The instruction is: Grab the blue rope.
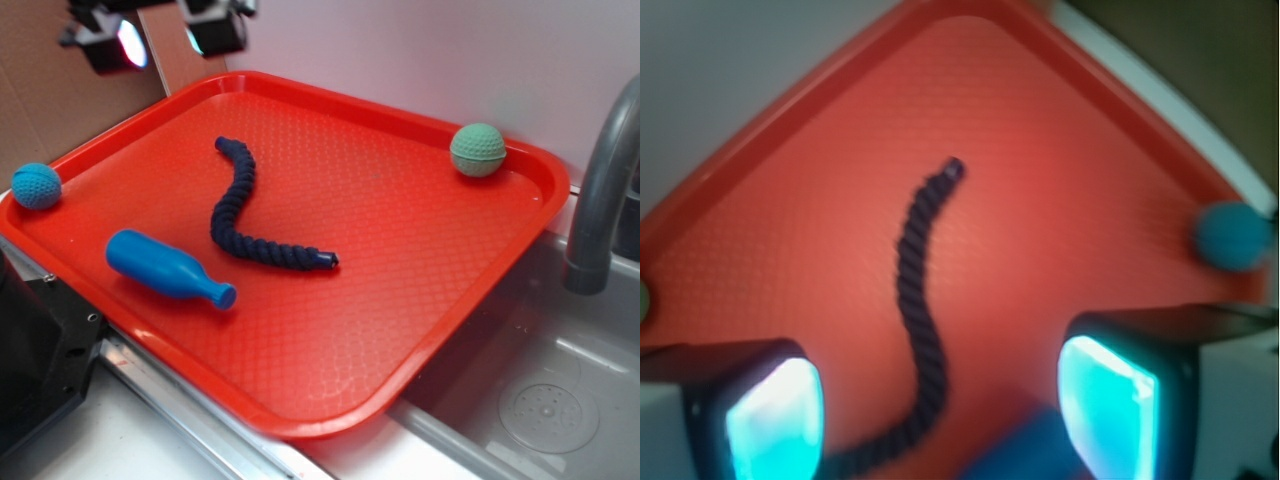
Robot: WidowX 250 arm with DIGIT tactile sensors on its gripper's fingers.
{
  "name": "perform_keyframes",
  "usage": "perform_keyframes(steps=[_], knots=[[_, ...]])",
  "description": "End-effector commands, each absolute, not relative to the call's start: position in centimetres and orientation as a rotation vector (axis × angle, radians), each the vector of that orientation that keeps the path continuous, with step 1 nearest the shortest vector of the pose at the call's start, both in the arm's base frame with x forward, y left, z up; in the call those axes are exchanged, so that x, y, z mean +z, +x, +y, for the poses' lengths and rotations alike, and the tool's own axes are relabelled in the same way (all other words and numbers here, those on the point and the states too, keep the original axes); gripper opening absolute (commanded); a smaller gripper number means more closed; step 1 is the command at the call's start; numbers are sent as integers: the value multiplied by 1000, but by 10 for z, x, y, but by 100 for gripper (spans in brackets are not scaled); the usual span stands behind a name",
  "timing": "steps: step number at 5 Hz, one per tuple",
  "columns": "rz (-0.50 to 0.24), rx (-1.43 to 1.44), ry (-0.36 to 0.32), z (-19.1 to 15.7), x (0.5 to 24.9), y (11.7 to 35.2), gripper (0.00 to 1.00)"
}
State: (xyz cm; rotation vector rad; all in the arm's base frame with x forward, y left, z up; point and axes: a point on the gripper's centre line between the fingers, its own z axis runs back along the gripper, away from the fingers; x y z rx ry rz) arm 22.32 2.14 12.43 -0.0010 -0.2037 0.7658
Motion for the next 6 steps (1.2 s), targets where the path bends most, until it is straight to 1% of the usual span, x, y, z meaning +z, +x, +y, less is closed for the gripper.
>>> perform_keyframes(steps=[1,2,3,4,5,6], knots=[[-183,773,33,38,86,247,100],[-112,754,20,39,57,250,100],[-74,732,7,36,38,251,100],[-74,717,13,28,26,251,100],[-73,755,9,30,21,249,0],[-79,760,28,30,20,248,0]])
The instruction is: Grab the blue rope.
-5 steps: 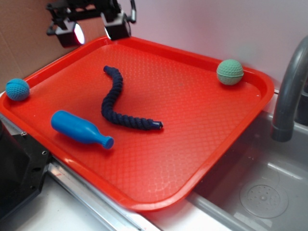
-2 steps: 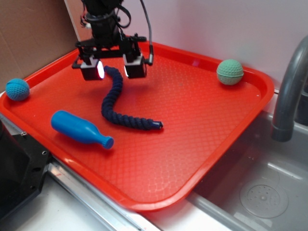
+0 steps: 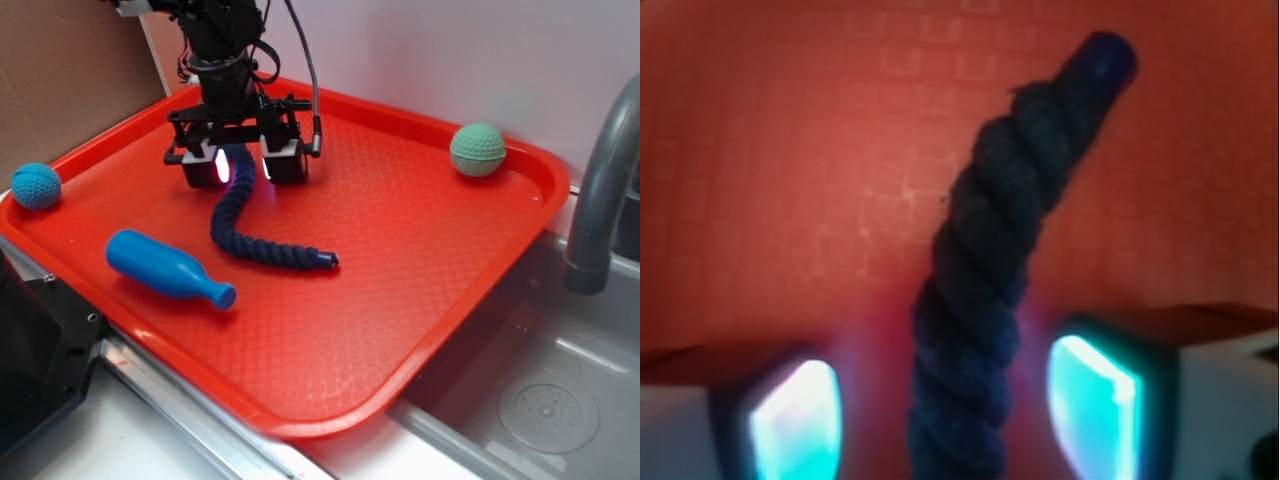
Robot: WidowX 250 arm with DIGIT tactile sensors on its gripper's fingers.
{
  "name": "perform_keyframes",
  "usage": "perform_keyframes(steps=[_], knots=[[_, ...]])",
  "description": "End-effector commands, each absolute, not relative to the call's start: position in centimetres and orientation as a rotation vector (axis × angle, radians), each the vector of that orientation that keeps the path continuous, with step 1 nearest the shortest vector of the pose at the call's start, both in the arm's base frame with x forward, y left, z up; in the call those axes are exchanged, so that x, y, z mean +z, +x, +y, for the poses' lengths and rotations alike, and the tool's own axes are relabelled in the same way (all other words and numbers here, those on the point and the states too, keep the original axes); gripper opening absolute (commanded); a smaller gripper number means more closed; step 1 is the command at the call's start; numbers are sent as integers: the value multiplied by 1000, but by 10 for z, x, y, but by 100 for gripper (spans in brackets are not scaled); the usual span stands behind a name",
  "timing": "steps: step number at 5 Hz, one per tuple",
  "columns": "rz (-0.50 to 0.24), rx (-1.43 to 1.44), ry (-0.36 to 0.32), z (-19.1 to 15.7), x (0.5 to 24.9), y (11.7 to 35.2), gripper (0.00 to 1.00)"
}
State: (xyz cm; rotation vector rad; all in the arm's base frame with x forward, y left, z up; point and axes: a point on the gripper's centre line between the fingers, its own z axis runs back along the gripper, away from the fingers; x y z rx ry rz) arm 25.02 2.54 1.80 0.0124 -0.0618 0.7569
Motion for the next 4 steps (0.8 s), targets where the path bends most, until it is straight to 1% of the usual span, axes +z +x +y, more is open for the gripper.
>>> perform_keyframes(steps=[1,2,3,4], knots=[[-77,779,47,31,26,247,0],[-94,779,38,34,66,247,0],[-92,684,24,32,116,247,0],[-66,477,-37,17,160,246,0]])
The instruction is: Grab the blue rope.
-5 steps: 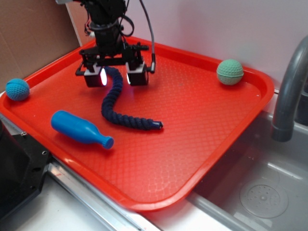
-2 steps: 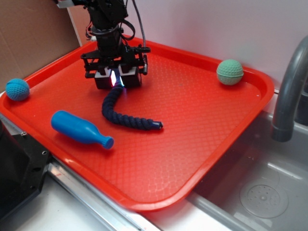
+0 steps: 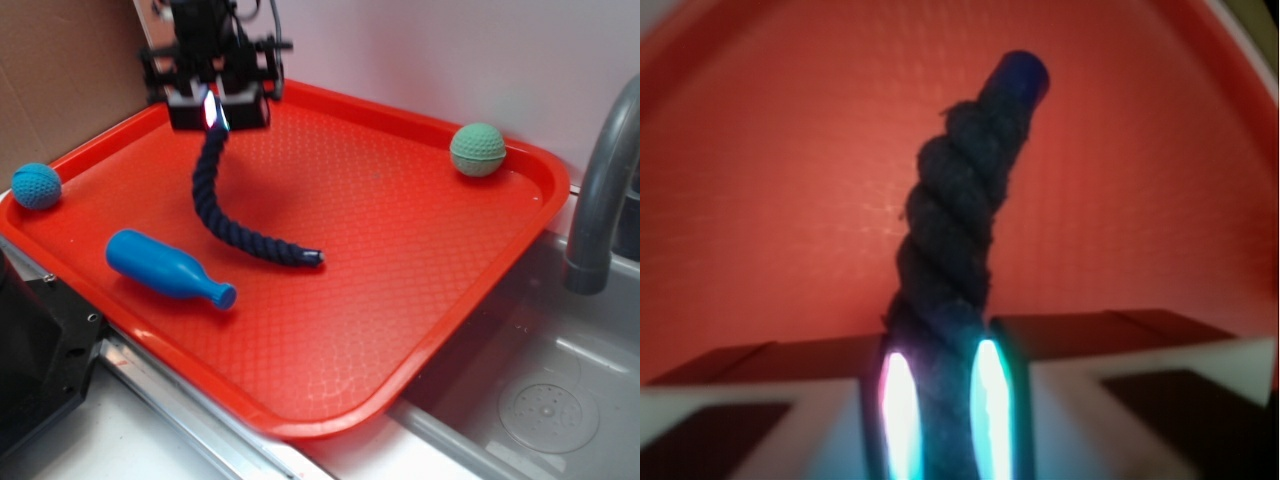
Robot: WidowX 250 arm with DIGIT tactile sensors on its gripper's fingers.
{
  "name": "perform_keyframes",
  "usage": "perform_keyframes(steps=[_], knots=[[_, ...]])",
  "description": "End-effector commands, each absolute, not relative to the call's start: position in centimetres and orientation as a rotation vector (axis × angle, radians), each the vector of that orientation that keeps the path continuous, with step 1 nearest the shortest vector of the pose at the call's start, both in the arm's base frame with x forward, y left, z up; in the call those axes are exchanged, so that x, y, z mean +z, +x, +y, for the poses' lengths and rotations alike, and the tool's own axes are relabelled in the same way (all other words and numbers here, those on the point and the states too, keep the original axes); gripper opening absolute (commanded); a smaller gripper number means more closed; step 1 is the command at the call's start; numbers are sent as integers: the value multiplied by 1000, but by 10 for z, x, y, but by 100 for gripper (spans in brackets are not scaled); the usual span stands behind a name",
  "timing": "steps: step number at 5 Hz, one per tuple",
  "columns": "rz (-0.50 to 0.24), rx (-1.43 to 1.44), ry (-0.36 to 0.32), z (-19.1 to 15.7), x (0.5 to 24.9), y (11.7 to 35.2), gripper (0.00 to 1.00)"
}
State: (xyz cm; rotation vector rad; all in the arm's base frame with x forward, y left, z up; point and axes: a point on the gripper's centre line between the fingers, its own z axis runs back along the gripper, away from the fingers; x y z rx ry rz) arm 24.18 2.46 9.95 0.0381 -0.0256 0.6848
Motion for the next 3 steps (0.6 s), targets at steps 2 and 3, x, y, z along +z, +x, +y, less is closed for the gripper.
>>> perform_keyframes(steps=[2,3], knots=[[-88,231,-142,-11,217,230,0],[-65,211,-138,-17,221,224,0]])
